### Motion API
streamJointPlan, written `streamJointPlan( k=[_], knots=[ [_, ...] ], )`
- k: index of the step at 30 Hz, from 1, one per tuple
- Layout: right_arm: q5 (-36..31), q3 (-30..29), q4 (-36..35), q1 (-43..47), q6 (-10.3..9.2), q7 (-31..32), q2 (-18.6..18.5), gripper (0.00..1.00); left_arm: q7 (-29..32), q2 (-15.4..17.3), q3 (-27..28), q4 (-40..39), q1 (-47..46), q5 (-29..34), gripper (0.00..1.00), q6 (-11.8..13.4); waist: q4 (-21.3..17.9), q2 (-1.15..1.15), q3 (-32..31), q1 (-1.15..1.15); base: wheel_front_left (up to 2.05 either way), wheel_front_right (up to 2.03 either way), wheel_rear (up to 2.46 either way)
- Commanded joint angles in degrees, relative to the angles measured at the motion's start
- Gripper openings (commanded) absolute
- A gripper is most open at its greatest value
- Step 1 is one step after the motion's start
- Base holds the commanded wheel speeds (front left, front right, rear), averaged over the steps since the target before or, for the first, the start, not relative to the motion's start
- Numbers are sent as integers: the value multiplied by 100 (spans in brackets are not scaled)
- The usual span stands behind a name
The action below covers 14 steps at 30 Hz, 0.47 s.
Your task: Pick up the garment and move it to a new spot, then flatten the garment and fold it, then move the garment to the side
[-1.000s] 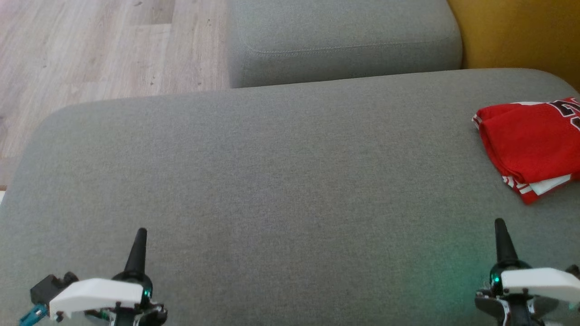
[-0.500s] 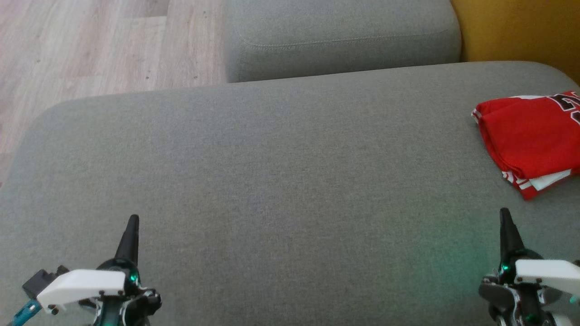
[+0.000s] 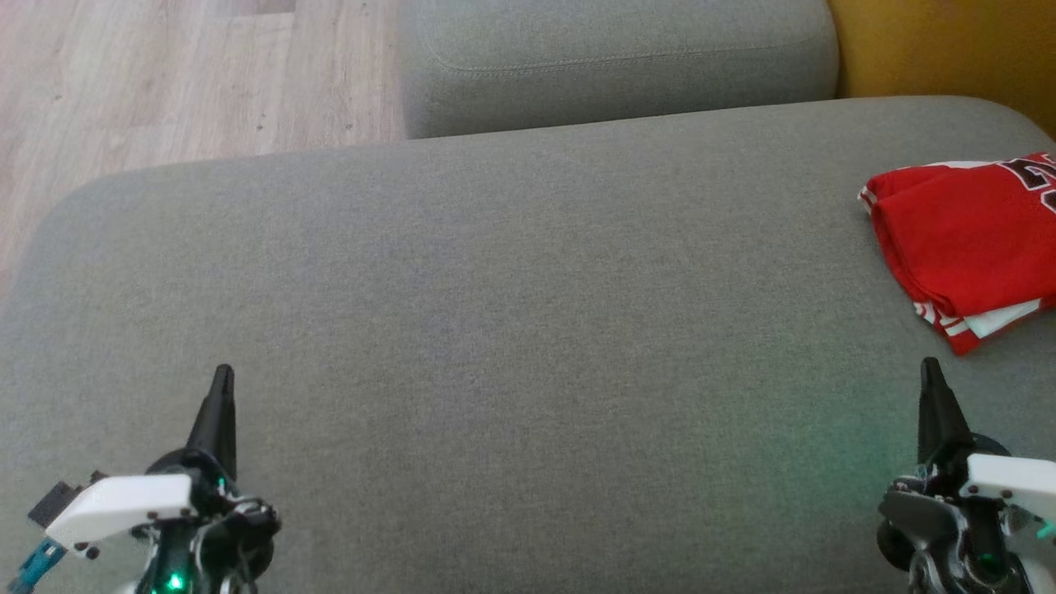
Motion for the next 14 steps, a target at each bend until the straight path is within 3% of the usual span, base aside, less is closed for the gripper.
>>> streamJointPlan(
  k=[1,14],
  knots=[
    [130,101,-238,-381,-4,58,-13,0,53,72,242,-146,-374,-134,0,-51,-2,0,4,0,0,0,0],
    [174,96,-240,-391,-4,69,-13,0,89,49,283,-140,-389,-153,0,-58,-5,0,9,0,0,0,0]
  ],
)
